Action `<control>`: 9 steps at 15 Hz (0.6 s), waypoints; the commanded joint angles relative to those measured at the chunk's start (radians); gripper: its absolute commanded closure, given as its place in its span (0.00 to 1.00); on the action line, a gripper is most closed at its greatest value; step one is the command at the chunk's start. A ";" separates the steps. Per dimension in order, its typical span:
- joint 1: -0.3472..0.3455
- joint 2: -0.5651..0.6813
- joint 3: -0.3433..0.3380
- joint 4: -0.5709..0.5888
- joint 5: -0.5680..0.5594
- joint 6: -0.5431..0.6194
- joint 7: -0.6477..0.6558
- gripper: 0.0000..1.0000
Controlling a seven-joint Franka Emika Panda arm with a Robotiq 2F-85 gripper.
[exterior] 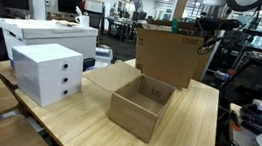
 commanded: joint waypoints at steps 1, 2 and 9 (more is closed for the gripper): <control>0.040 -0.057 -0.026 0.013 0.038 -0.057 -0.106 0.94; 0.046 -0.066 -0.030 0.019 0.046 -0.075 -0.130 0.94; 0.052 -0.108 -0.036 0.072 0.049 -0.178 -0.243 0.94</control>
